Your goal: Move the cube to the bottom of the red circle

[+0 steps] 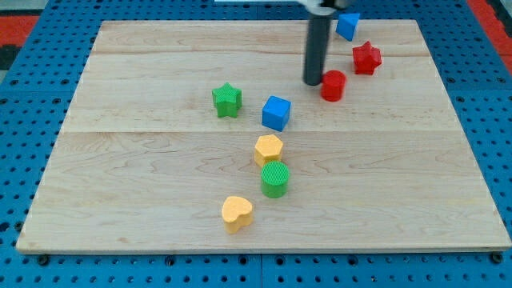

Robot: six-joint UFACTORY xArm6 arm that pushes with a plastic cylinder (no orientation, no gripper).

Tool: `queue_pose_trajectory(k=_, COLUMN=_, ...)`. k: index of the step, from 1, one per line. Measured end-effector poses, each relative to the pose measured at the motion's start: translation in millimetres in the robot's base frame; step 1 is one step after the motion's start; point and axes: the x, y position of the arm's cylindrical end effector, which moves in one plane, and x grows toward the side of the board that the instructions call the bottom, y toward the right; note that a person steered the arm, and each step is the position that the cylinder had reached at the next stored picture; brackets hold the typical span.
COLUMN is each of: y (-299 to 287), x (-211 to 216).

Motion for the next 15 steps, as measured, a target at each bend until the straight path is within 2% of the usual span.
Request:
queue_pose_trajectory(k=1, y=22, x=25)
queue_pose_trajectory(k=2, y=20, x=29)
queue_pose_trajectory(k=3, y=-39, x=28)
queue_pose_trajectory(k=4, y=-50, x=24)
queue_pose_trajectory(k=8, y=-50, x=14)
queue_pose_trajectory(k=10, y=-13, x=15)
queue_pose_trajectory(k=12, y=-155, x=16)
queue_pose_trajectory(k=15, y=-173, x=17)
